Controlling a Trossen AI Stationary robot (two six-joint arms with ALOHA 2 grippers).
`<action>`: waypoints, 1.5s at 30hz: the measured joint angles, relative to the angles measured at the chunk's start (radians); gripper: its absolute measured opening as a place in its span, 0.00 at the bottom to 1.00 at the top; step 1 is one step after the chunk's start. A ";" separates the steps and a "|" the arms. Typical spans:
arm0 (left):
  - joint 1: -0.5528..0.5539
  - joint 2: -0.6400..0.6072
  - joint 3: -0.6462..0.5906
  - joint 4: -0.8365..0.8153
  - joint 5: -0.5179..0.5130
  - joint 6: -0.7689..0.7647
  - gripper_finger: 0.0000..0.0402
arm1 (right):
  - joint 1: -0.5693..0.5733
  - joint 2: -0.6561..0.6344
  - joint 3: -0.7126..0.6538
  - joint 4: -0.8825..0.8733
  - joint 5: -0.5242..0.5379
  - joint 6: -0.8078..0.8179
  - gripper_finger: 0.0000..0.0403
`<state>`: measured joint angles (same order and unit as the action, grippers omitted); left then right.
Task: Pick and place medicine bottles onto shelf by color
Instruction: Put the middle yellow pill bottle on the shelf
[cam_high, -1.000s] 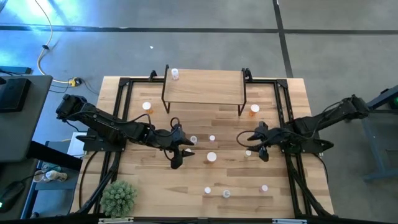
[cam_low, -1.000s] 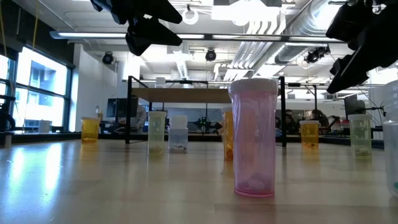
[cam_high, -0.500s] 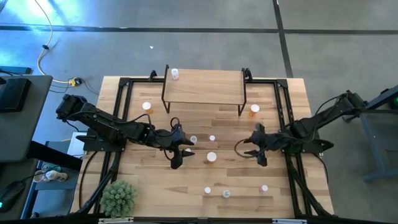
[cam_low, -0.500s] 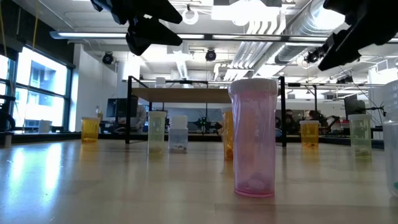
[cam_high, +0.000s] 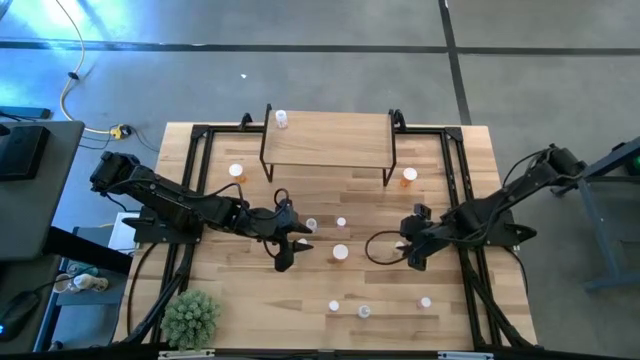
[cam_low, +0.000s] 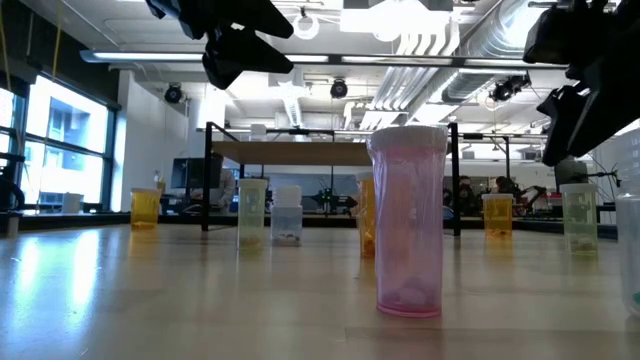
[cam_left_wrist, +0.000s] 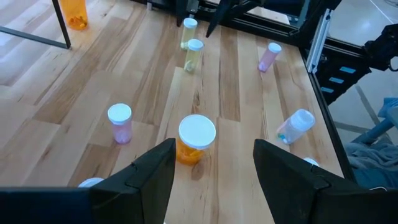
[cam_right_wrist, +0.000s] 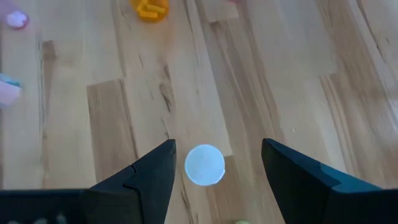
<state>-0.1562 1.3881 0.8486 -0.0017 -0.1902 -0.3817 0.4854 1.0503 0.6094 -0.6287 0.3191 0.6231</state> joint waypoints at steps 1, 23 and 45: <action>0.000 0.000 0.000 0.000 0.000 0.000 0.51 | 0.000 0.004 0.000 0.001 0.000 0.000 0.57; 0.000 0.000 0.000 0.000 0.000 0.000 0.51 | 0.041 0.128 -0.002 0.008 0.006 0.078 0.57; 0.000 0.000 0.000 0.000 0.000 0.000 0.51 | 0.011 0.168 -0.002 0.022 -0.025 0.099 0.37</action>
<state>-0.1563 1.3884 0.8486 -0.0017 -0.1902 -0.3820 0.4962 1.2179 0.6071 -0.6072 0.2936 0.7226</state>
